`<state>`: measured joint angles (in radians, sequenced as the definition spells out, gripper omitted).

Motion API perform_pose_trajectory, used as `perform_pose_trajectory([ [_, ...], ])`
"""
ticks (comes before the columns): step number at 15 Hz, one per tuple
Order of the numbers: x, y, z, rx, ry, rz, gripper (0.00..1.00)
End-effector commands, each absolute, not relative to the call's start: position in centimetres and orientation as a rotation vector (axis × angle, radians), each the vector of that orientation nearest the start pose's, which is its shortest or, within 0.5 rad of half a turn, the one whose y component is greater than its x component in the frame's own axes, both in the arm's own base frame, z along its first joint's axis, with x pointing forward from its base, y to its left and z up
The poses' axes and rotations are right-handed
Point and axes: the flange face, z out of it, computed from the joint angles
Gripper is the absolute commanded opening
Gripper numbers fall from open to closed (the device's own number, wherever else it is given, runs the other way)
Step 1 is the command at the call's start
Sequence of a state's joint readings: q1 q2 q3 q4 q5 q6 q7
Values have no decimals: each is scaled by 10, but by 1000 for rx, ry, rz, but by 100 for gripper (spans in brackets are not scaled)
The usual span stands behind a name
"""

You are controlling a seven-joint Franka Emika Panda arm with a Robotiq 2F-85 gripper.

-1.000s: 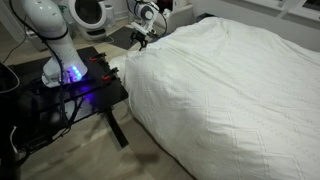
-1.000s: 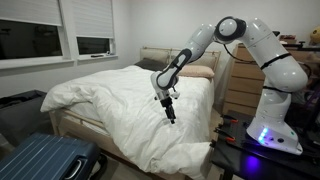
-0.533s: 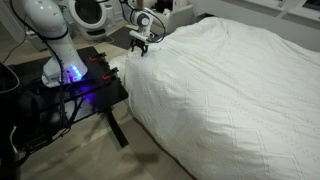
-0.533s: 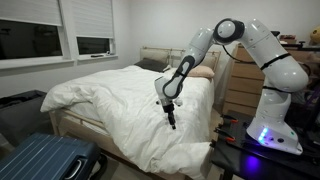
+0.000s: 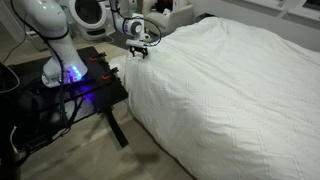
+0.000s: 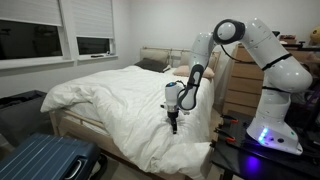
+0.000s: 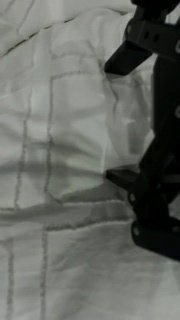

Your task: Straighten the beddings on the bottom right corner of the bed

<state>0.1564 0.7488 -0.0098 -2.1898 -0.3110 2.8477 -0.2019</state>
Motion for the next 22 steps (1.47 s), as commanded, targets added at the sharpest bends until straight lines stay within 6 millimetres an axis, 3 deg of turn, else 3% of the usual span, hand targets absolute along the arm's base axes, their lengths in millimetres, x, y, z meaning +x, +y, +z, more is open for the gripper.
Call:
perform_pose_trajectory([
  [1,494,78,39,-3092,-995,58,100],
  [2,494,76,39,-3095,-982,47,93],
  [3,494,73,39,-3098,-977,54,72],
  [6,498,68,43,-3097,-905,97,61],
  [14,513,55,51,-2992,-628,470,0],
  [18,507,58,52,-2883,-655,795,2],
  [22,475,67,40,-2742,-748,1024,2],
])
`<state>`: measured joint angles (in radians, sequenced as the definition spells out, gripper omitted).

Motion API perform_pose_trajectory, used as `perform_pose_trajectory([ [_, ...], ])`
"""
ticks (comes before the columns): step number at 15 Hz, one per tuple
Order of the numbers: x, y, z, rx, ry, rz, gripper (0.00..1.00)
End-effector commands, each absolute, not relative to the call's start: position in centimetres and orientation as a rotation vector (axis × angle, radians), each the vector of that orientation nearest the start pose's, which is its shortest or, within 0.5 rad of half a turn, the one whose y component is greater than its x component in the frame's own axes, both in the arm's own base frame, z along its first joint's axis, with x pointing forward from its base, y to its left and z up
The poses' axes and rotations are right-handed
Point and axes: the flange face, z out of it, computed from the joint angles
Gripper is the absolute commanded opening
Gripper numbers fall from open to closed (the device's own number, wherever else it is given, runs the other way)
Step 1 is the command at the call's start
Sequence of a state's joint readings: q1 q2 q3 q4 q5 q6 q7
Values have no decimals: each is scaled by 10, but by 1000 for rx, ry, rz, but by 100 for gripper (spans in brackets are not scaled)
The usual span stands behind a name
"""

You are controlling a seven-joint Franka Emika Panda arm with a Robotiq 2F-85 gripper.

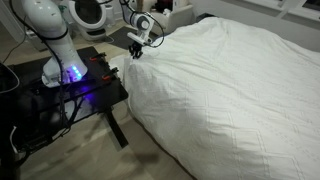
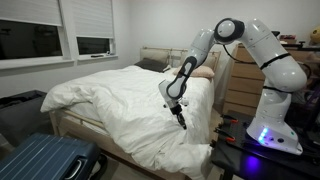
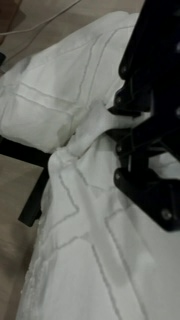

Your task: Straighten the beddings on the bottom right corner of the bed

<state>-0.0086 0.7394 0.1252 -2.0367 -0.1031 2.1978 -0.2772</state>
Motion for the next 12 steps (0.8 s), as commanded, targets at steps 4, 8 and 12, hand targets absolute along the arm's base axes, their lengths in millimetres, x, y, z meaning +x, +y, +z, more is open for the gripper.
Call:
perform_pose_trajectory([
  [4,445,85,40,-2583,-973,1101,2],
  [8,430,98,44,-2432,-1185,1112,2],
  [12,418,108,52,-2291,-1398,1109,2],
])
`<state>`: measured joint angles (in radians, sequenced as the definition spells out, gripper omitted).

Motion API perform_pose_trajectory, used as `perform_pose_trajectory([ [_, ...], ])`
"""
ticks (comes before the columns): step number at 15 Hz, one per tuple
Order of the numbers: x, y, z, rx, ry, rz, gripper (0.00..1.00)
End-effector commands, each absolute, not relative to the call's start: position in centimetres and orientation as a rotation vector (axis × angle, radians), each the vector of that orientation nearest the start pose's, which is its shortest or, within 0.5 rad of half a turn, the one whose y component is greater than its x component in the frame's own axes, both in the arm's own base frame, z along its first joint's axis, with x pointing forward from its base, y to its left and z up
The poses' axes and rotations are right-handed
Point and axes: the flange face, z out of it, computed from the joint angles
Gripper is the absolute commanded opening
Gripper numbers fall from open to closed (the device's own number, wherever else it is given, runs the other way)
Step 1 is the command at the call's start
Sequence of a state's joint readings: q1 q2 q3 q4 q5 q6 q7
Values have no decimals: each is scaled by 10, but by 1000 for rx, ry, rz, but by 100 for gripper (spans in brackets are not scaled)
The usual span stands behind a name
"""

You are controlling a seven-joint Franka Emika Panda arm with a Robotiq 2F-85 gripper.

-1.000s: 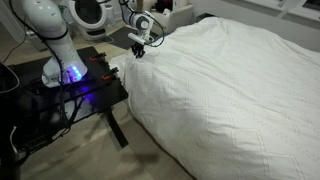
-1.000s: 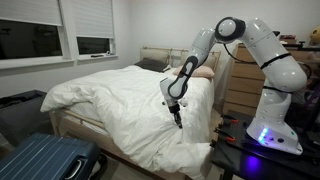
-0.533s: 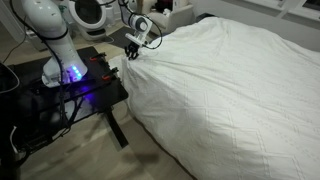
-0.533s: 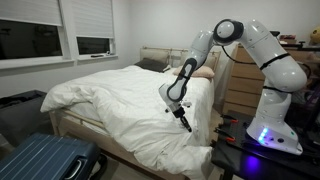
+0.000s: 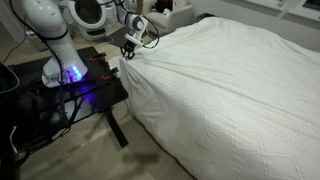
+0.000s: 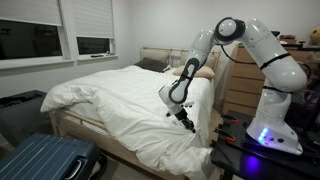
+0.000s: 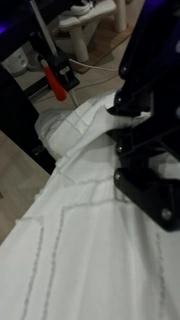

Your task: Straighten the beddings on the bottom right corner of the bed

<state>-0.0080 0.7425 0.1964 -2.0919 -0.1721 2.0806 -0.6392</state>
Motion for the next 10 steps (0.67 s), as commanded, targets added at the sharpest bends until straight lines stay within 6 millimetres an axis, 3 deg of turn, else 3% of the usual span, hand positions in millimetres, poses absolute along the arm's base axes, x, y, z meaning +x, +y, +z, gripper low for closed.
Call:
perform_pose_trajectory([
  [1,414,109,54,-2254,-1448,1108,2],
  [7,398,112,78,-2050,-1672,1150,2],
  [9,403,112,89,-2011,-1695,1202,2],
  [10,406,112,96,-2009,-1695,1240,32],
])
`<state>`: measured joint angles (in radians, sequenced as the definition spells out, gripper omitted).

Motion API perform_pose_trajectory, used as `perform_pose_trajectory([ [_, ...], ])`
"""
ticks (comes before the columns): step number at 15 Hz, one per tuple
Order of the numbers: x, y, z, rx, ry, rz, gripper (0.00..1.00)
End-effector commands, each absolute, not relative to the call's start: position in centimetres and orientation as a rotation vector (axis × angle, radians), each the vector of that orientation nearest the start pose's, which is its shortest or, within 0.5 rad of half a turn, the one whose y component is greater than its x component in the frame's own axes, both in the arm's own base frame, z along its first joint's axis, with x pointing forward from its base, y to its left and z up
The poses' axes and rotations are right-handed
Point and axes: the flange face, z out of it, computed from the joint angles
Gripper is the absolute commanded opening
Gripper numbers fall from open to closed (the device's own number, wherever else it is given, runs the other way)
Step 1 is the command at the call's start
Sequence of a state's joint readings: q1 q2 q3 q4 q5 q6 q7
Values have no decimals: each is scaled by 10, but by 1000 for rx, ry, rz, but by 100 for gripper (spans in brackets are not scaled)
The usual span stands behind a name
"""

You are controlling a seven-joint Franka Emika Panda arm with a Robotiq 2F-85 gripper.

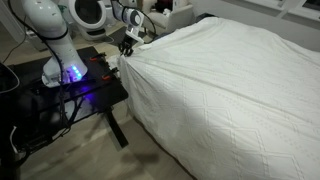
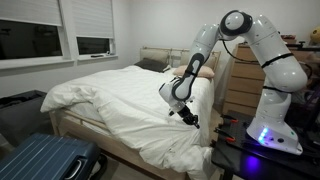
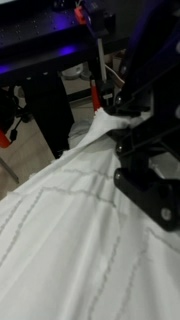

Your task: Straighten the beddings on the bottom right corner of the bed

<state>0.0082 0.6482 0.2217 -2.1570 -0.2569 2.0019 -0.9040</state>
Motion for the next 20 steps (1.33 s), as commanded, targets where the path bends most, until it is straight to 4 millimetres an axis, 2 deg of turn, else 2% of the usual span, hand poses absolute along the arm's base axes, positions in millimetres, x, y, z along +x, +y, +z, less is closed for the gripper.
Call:
perform_pose_trajectory([
  [1,410,113,101,-2026,-1682,1284,33],
  [3,419,116,117,-2136,-1546,1301,46],
  [5,445,125,144,-2249,-1403,1224,62],
  [7,480,131,172,-2329,-1331,1093,78],
  [10,533,126,212,-2429,-1247,860,99],
  [12,561,119,228,-2490,-1196,708,100],
  [14,584,115,232,-2551,-1151,555,100],
  [17,612,114,224,-2647,-1098,302,100],
  [20,633,123,210,-2744,-1054,46,100],
])
